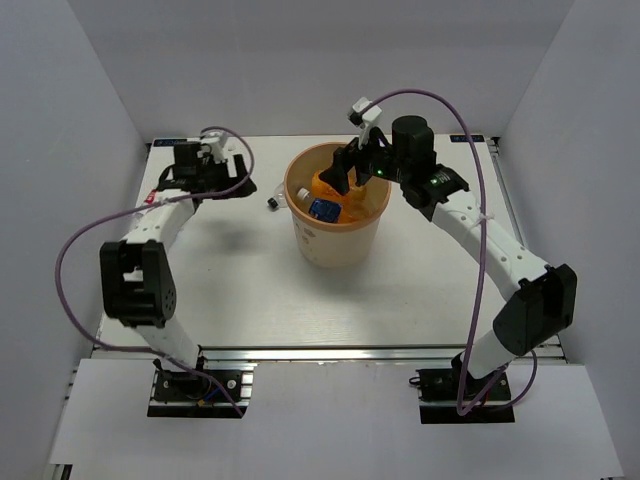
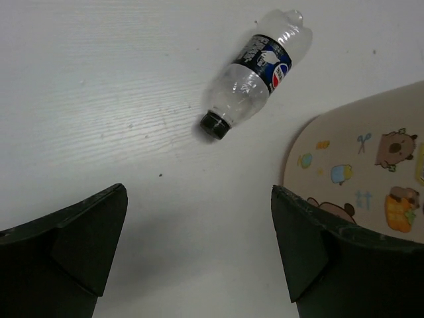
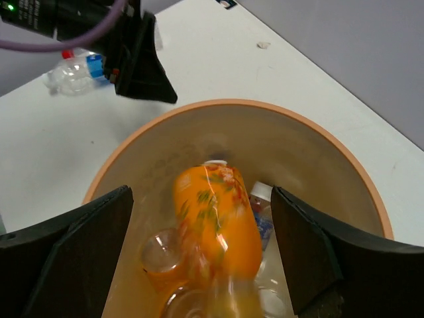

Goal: Put the plastic bottles in the bin

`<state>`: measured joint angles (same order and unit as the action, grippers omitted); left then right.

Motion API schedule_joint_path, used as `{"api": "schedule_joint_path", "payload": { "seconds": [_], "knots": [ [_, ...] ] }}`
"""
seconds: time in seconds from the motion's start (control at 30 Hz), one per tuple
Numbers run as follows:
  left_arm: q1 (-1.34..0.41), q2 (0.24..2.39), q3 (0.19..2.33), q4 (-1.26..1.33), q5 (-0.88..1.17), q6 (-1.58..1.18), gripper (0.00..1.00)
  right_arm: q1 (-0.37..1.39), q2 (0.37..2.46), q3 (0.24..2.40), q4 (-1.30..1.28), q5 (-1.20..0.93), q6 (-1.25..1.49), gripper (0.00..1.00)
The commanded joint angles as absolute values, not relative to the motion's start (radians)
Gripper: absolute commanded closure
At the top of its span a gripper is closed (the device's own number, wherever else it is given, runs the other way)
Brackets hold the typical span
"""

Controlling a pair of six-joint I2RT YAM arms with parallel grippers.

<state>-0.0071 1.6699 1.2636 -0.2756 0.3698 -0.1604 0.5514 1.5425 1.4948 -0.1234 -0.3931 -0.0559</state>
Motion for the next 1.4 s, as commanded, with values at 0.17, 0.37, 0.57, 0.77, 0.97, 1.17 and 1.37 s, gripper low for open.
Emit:
{"api": "schedule_joint_path", "payload": {
  "seconds": [0.17, 0.37, 0.57, 0.77, 0.97, 1.17, 1.37],
  "knots": [
    [-0.176, 1.911, 1.587, -0.442, 0.359, 0.204, 0.02, 0.546, 1.448, 1.597, -0.132, -0.278, -0.020, 0.11],
    [-0.181, 2.113, 1.826, -0.472, 0.386, 0.213, 0.02, 0.508, 1.310, 1.503, -0.095, -0.172, -0.006, 0.11],
    [-0.209, 2.350, 2.071, -0.584, 0.445, 0.267, 0.02, 0.414, 1.151, 1.387, -0.066, -0.068, 0.020, 0.11],
    [-0.216, 2.434, 2.152, -0.589, 0.558, 0.281, 0.02, 0.374, 1.045, 1.309, -0.057, 0.001, 0.015, 0.11],
    [-0.227, 2.462, 2.114, -0.554, 0.510, 0.252, 0.02, 0.361, 1.032, 1.278, -0.066, 0.032, 0.009, 0.11],
    [-0.227, 2.476, 2.117, -0.535, 0.413, 0.198, 0.31, 0.347, 1.042, 1.253, -0.068, 0.034, 0.026, 0.11],
    [-0.227, 2.431, 2.106, -0.525, 0.315, 0.132, 0.60, 0.331, 1.037, 1.233, -0.051, 0.037, 0.054, 0.10]
  ]
}}
